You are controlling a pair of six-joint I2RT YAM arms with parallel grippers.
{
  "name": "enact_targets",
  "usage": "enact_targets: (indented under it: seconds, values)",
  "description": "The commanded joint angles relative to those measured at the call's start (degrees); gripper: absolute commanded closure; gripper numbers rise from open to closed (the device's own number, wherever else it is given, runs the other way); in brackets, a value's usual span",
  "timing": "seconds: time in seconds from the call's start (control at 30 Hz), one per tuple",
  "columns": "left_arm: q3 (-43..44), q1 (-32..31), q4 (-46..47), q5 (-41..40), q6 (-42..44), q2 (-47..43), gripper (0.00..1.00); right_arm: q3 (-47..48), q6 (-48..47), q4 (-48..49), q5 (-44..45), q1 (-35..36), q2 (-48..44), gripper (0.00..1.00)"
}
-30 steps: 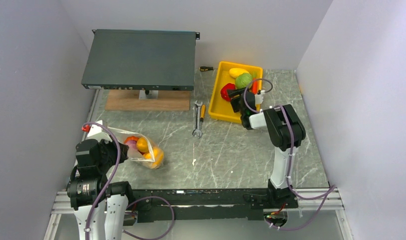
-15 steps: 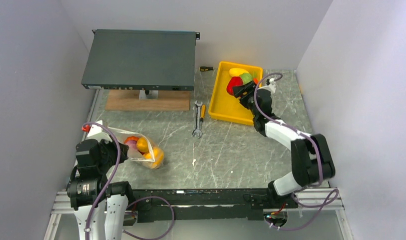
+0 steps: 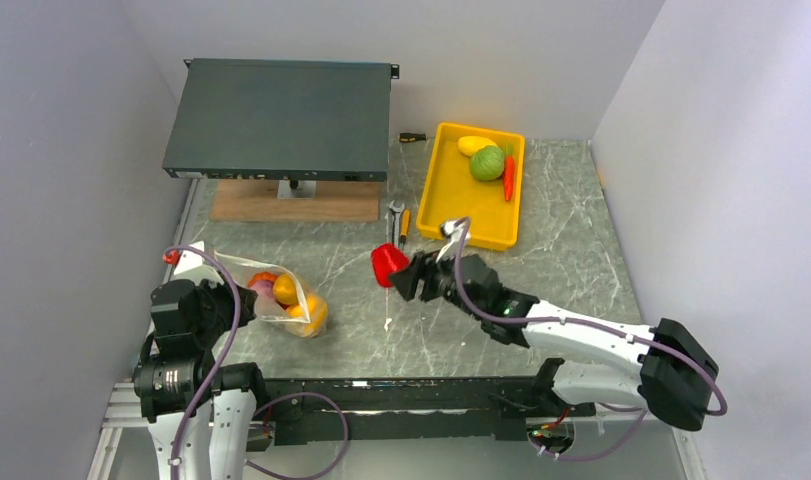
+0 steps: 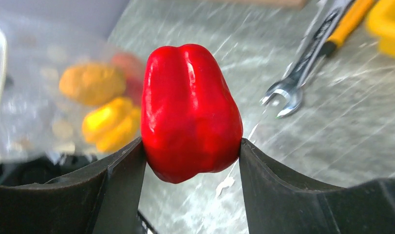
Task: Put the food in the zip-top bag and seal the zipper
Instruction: Place the fake vegetable in the zipper food storage bag.
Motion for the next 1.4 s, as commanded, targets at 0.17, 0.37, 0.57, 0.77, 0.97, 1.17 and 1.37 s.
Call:
enact_targets:
  seconds: [0.17, 0.37, 0.57, 0.77, 0.97, 1.17, 1.37]
  values:
    - [-0.25, 0.6, 2.3, 0.6, 0.67, -0.26, 1.0, 11.05, -11.32, -6.52, 16.39, 21.07, 5.38, 1.0]
    - [-0.16, 0.6, 2.22, 0.38, 0.58, 0.0, 1.0, 21.41, -18.51, -6.45, 21.68, 27.16, 7.88, 1.0]
    - [-0.2, 0.61, 2.13, 0.25, 0.5, 0.03, 1.0, 29.82, -18.71, -3.97, 18.36, 27.68, 14.37, 1.0]
    - [-0.16, 0.69, 2.13, 0.3, 0.58, -0.15, 1.0, 41.59, -18.76, -10.02, 18.8, 29.97, 24.29, 1.0]
    - [-0.16, 0.69, 2.21, 0.45, 0.67, -0.24, 1.0, 45.42, -21.47, -10.39, 22.05, 33.17, 27.77, 0.96]
    - [-0.17, 0.69, 2.22, 0.56, 0.67, -0.45, 1.0, 49.19, -23.0, -12.55, 26.6, 34.92, 29.29, 0.91]
    - [-0.16, 0.64, 2.22, 0.65, 0.69, -0.84, 1.0, 48.06, -20.03, -9.88, 24.27, 35.26, 29.24, 0.86]
